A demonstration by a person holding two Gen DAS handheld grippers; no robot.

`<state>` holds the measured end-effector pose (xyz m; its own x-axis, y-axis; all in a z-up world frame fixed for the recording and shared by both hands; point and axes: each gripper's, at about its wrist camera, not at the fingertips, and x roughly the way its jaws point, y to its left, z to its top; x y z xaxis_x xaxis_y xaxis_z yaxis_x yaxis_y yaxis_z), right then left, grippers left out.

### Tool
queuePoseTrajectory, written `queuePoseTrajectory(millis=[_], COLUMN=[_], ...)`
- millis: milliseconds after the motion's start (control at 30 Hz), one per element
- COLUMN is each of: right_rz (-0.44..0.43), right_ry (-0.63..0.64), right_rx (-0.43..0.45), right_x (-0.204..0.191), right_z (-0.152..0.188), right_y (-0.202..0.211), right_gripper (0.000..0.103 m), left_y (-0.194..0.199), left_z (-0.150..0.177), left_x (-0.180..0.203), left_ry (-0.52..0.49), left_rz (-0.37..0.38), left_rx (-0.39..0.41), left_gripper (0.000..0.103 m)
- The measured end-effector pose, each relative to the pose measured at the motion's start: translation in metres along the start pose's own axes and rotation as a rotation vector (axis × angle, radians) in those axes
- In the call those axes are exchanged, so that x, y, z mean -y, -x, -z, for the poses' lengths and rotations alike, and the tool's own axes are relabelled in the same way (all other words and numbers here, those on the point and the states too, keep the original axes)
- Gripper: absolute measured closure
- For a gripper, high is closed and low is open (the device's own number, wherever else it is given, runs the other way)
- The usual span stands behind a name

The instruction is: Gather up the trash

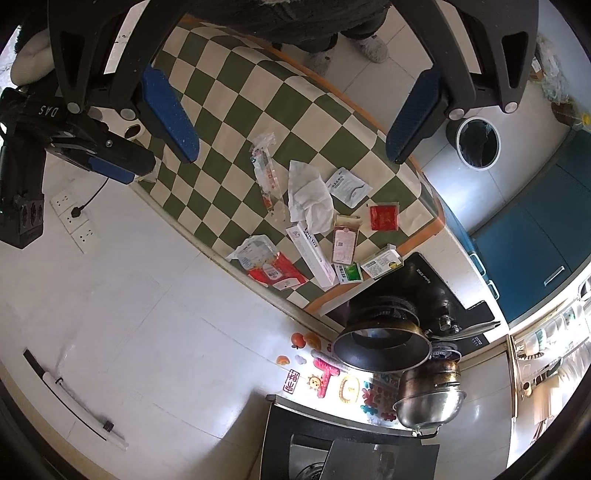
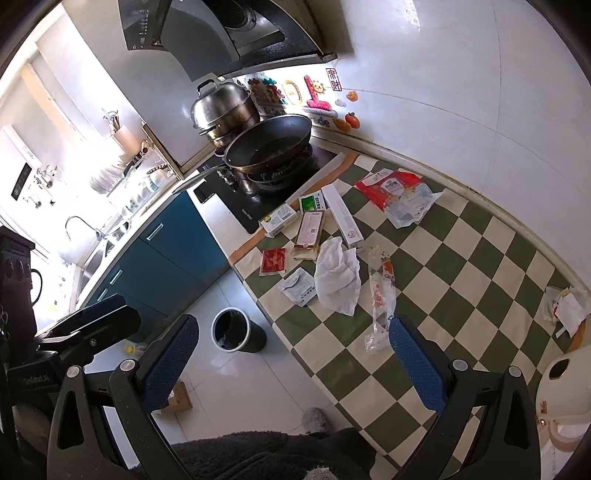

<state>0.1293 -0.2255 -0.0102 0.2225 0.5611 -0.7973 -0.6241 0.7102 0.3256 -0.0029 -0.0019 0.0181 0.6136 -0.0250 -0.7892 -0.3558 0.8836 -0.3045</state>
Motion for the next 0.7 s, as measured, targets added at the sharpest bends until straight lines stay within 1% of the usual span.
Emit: queuePoseTrajectory(millis=[700], right_rz=[-0.024], right_ry=[0.001], right_rx=[-0.005], right_x=[-0.0057], right_z=[0.002], right_y=[0.0036], right_gripper=[0.0], left_y=[-0.0001], left_z=[-0.0005], left_x=[0.0031], left_ry=[0.003], left_rz=[0.01], left_rx=[0.001], left_gripper=[0.0])
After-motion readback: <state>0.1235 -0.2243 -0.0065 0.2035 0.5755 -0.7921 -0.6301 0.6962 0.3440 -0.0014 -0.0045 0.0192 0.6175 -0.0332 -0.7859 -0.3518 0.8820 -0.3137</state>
